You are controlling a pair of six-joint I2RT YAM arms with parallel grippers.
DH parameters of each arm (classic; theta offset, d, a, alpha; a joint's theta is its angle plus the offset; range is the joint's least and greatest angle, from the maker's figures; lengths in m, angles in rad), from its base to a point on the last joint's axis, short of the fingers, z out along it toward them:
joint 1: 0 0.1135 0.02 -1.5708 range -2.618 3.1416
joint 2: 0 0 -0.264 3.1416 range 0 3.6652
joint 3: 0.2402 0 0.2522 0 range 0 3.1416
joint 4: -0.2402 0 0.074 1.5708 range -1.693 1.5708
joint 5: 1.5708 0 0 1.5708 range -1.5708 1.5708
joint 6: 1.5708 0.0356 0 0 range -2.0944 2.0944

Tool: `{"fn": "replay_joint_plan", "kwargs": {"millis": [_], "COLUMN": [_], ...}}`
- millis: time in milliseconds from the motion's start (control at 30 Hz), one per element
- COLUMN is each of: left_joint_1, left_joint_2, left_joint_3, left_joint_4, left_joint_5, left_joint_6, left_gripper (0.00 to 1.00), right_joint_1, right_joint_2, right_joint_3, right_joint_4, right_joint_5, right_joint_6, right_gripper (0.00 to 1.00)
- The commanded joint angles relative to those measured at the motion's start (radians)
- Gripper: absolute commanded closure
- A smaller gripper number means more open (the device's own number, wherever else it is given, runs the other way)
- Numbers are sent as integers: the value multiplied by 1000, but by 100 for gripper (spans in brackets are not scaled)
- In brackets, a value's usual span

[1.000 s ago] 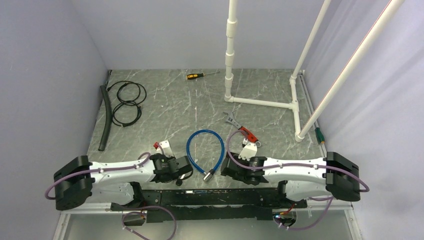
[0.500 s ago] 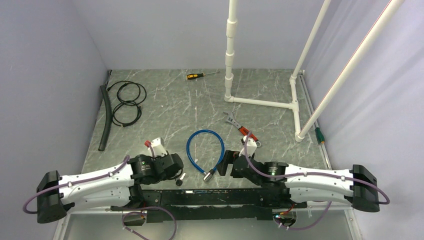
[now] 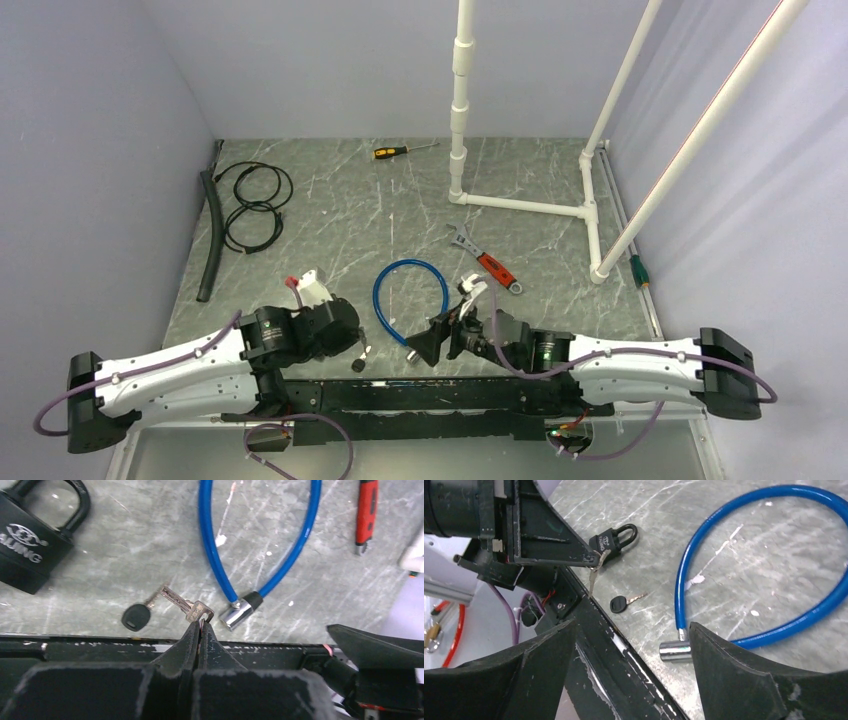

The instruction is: Unlock with the key

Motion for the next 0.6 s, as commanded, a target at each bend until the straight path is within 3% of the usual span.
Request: {"fn": "replay_joint_plan", "kwargs": {"millis": [0, 167, 267, 567], "left_joint_1": [-3, -3, -3, -4], "left_joint_2": [-27, -22, -8, 5], "left_joint_3": [31, 40, 55, 54], "left_joint_4": [78, 133, 134, 186], "left_joint_5": [47, 66, 71, 89], "left_joint_6": [-63, -95, -106, -122], "left_gripper": [100, 100, 100, 100], "right_joint_1": [43, 87, 105, 142], "right_joint_2": [69, 153, 214, 308], "right_joint_3": [2, -19, 18, 53], "right_joint_4": [266, 432, 418, 453], "right_joint_5": [-6, 47, 68, 135], "right_joint_6": [-184, -280, -308, -315], "right_gripper": [18, 19, 20, 37]}}
